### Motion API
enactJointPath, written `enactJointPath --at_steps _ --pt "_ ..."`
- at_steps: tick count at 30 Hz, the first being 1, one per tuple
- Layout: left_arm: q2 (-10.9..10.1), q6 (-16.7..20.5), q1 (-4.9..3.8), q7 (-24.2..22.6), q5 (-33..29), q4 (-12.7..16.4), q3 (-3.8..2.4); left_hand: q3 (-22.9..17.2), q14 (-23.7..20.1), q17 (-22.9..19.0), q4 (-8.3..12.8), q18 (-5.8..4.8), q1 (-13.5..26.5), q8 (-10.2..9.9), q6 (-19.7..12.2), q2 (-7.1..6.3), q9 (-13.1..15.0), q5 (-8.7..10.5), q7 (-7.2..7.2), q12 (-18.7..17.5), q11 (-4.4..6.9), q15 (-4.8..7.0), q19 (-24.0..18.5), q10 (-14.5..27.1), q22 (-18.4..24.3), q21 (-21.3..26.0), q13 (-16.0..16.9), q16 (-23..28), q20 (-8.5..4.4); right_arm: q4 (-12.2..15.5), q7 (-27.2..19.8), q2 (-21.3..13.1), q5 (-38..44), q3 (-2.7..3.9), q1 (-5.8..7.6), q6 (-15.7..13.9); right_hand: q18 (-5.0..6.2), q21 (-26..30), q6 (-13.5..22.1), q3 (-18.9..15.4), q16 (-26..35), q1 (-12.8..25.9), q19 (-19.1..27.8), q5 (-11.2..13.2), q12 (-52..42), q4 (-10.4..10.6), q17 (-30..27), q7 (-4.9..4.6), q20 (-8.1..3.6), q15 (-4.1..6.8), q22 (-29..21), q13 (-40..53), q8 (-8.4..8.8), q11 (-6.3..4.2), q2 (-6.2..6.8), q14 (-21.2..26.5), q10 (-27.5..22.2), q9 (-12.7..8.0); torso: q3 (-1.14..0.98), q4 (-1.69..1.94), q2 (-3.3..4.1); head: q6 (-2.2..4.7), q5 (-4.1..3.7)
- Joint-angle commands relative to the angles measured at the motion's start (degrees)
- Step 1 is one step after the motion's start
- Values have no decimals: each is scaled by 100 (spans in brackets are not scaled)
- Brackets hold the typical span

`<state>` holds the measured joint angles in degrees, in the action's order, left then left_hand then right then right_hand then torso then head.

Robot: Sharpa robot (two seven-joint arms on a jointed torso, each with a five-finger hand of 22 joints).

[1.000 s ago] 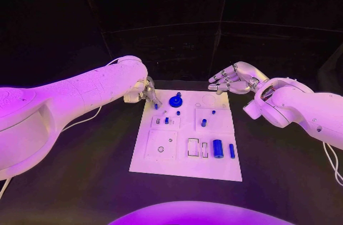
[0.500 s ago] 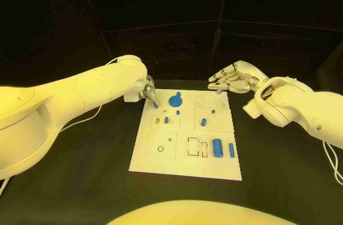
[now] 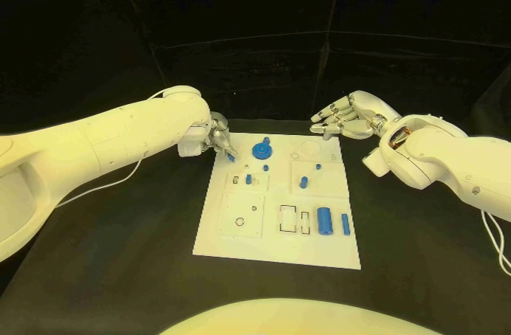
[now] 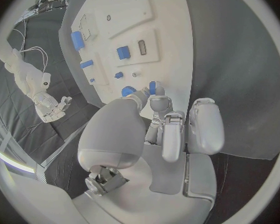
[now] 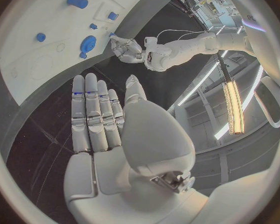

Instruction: Assemble the parts on the task board

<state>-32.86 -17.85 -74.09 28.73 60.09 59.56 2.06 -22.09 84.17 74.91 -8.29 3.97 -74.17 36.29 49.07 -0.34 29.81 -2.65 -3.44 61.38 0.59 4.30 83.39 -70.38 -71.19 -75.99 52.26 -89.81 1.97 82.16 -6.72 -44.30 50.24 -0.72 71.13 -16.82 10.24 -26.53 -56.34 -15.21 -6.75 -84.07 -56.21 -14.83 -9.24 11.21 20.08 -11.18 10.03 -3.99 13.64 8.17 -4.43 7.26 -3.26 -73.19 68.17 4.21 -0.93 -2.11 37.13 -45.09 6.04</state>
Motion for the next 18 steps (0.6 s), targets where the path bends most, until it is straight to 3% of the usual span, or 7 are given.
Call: enactJointPath --at_steps 1,5,12,18 --pt "-169 625 6 -169 -46 349 -2 -682 583 1509 618 10 38 33 43 -44 23 -18 15 43 37 15 29 -89 -9 23 25 -19 -21 2 -52 -10 -22 3 11 31 19 32 27 -19 34 12 1 -35 -3 -12 -8 -4 54 -16 -6 -6 0 -11 -47 29 -40 2 8 20 -4 2 0" --pt "-423 952 69 -269 133 810 1 -737 583 1509 639 7 58 44 50 -81 28 -18 21 64 41 17 35 -115 -20 16 46 -19 -24 -7 -55 -16 -27 3 10 37 19 34 27 -21 35 12 1 -37 -4 -11 -9 -4 54 -16 -7 -7 0 -10 -48 30 -41 2 7 33 -4 -13 10" --pt "-698 1302 237 -414 357 1371 4 -826 583 1509 664 6 93 62 67 -141 36 -18 30 92 50 24 44 -155 -31 10 73 -19 -30 -44 -64 -16 -34 2 9 55 19 34 27 -21 35 12 1 -37 -4 -11 -9 -4 54 -16 -7 -7 0 -10 -48 30 -41 2 19 82 -14 -13 -55" --pt "-806 1332 321 -351 408 1628 6 -841 583 1509 667 5 98 65 70 -148 37 -18 31 96 51 25 47 -161 -36 6 77 -19 -31 -61 -70 -11 -37 2 8 65 19 34 27 -21 35 12 1 -37 -4 -11 -9 -4 54 -16 -7 -7 0 -10 -48 30 -41 2 17 71 -12 -20 -26"
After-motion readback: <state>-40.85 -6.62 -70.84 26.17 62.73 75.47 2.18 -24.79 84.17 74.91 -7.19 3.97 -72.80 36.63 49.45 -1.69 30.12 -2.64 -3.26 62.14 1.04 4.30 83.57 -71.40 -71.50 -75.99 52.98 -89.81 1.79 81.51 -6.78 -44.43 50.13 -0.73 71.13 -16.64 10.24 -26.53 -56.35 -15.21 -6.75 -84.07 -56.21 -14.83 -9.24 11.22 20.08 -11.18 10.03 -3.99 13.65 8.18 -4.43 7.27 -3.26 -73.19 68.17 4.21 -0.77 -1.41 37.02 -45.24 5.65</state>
